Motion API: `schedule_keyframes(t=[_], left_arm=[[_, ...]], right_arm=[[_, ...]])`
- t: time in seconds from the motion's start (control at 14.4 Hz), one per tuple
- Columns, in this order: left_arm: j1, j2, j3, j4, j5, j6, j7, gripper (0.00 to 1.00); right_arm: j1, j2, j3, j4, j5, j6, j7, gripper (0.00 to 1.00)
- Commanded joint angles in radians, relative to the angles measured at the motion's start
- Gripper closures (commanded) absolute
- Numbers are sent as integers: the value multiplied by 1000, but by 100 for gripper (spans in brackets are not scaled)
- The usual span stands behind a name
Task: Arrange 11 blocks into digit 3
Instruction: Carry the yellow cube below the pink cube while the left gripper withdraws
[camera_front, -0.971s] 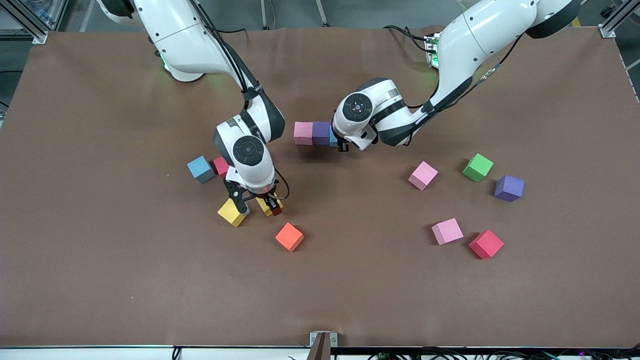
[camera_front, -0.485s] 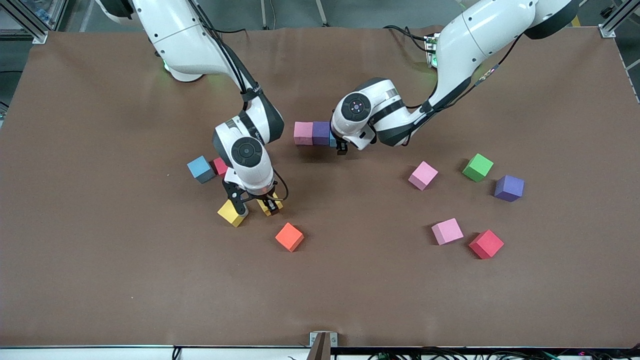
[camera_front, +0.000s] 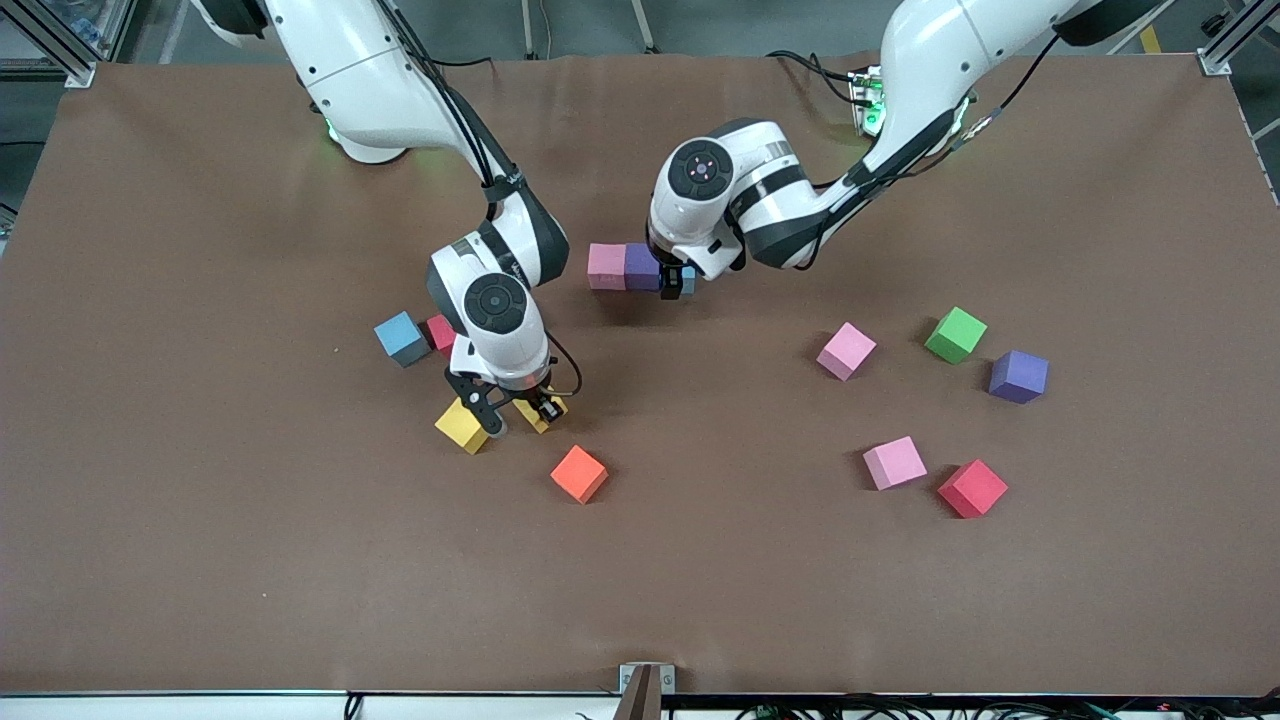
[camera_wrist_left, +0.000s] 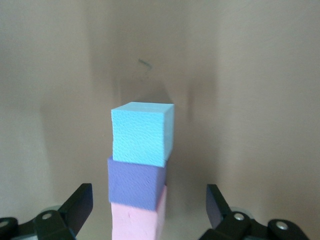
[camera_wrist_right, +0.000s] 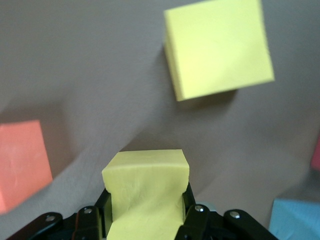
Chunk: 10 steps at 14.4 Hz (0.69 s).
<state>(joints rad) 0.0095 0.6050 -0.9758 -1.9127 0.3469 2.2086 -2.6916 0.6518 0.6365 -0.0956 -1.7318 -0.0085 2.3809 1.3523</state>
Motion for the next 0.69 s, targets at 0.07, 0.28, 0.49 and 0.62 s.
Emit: schedule_keyframes(t=[0.07, 0.28, 0.49, 0.62], left_arm=[[33, -13, -12, 185, 7, -168, 65, 0], [84, 15, 6, 371, 6, -282, 289, 0], [199, 1, 5, 403, 9, -325, 574, 0], [260, -7, 5, 441, 10, -371, 765, 0]], right_arm=[[-9, -15, 19, 3, -14, -14, -285, 100], [0, -24, 20, 1, -13, -14, -517, 100], [8, -47, 22, -14, -11, -14, -610, 100], [8, -75, 45, -41, -11, -12, -636, 100]])
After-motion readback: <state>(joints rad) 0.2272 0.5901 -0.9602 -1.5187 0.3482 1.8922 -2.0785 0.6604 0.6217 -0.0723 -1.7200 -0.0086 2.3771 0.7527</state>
